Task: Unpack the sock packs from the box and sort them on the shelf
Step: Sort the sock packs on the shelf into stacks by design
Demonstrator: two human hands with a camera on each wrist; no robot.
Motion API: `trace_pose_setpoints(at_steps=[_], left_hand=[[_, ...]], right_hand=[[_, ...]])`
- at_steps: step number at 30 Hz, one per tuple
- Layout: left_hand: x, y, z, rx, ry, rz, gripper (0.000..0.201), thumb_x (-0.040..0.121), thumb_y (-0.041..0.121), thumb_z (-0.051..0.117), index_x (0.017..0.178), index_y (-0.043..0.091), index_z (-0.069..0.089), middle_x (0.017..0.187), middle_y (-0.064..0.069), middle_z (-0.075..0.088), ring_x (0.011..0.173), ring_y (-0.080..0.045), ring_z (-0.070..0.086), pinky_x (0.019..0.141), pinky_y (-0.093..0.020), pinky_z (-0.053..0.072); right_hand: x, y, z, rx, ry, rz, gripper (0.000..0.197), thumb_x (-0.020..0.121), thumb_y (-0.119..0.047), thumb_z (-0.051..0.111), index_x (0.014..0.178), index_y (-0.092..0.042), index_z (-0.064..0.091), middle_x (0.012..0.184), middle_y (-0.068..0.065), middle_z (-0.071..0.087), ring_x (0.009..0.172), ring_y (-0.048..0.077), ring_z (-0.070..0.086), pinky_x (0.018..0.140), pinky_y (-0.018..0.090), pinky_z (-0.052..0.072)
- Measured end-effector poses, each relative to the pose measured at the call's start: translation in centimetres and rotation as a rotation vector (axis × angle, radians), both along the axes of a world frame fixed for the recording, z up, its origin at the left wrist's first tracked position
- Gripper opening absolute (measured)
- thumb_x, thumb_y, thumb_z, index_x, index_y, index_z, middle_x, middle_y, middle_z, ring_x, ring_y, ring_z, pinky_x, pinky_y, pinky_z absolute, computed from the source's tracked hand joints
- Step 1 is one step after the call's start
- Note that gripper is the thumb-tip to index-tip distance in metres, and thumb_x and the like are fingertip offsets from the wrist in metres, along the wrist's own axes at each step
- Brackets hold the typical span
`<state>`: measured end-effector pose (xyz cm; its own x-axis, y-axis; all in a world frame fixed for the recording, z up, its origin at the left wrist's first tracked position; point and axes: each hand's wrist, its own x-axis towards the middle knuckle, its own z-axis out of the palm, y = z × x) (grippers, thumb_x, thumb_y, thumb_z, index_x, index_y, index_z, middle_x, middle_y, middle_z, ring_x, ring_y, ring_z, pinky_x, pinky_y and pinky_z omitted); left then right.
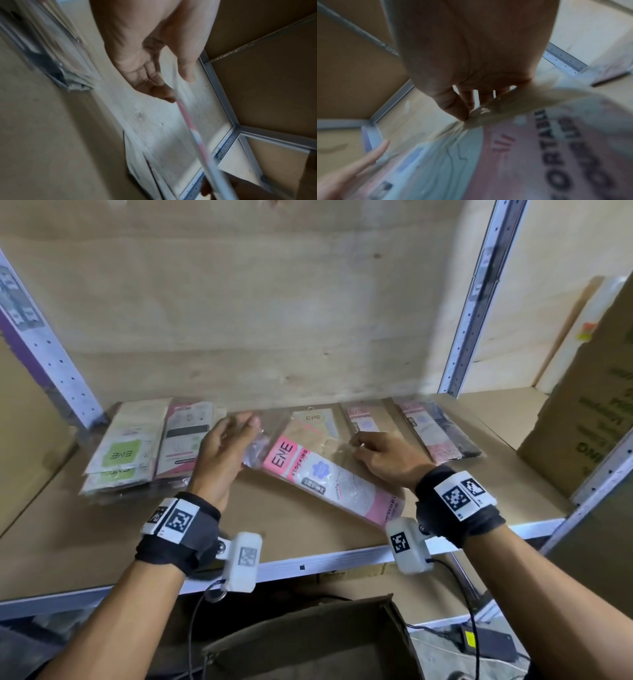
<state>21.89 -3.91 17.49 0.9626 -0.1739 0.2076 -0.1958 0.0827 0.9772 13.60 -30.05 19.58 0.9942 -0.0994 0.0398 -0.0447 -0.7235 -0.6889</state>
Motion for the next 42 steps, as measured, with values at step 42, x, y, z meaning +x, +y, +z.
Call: trace_pose_setpoints(at_steps=[42], left_hand=[[-0.5, 1.5, 1.2, 0.097, 0.152, 0.01, 0.046, 0.098, 0.052, 0.054, 0.063, 0.025, 0.066, 0.048, 0.006, 0.054, 0.036, -0.008, 0.046, 0.037, -0.017, 0.031]], right_hand=[[0.7, 2.0, -1.0, 0.12, -0.089, 0.144, 0.032, 0.077, -0.053, 0.046, 0.082, -0.028, 0.066, 0.084, 0.0, 0.07, 0.086, 0.021, 0.064, 0.078, 0.035, 0.049]])
